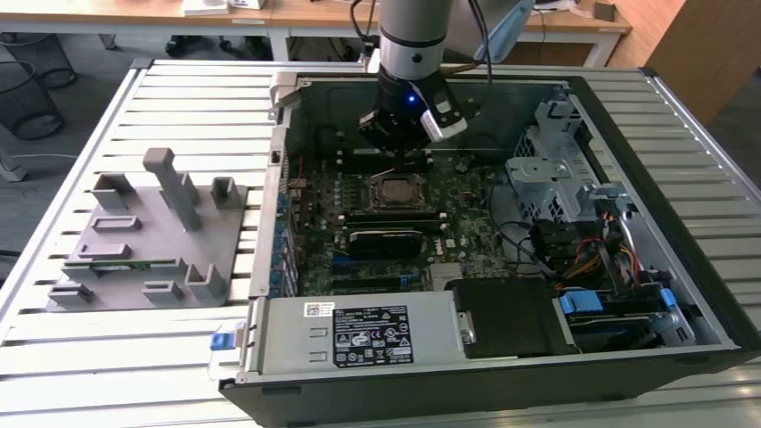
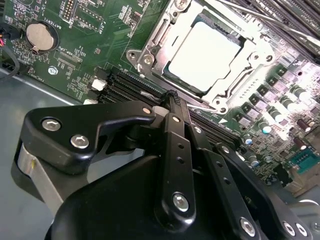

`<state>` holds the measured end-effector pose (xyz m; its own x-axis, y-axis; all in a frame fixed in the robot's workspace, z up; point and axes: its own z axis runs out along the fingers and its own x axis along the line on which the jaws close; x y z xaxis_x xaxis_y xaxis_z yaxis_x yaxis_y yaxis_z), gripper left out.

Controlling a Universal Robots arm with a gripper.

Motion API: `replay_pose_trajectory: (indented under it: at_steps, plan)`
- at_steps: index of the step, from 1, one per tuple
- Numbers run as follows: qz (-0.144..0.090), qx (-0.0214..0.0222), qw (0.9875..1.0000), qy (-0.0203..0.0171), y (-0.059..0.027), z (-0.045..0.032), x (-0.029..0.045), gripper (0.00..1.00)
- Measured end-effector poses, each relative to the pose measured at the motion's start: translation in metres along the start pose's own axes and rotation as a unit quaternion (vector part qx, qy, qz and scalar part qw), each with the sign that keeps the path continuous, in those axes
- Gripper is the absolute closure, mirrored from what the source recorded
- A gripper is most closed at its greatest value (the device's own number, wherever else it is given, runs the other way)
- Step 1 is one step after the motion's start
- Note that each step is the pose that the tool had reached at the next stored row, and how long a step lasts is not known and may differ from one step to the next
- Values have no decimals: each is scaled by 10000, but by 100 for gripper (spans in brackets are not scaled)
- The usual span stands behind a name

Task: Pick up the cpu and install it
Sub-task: 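Install the first cpu locking lever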

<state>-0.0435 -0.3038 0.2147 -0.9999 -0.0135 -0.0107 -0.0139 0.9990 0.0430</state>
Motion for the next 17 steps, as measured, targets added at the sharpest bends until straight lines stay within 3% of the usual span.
replay_pose_trajectory:
  at_steps: [17]
  plan:
    - [-10, 0, 10000, 1, 7, 54, -69, 89]
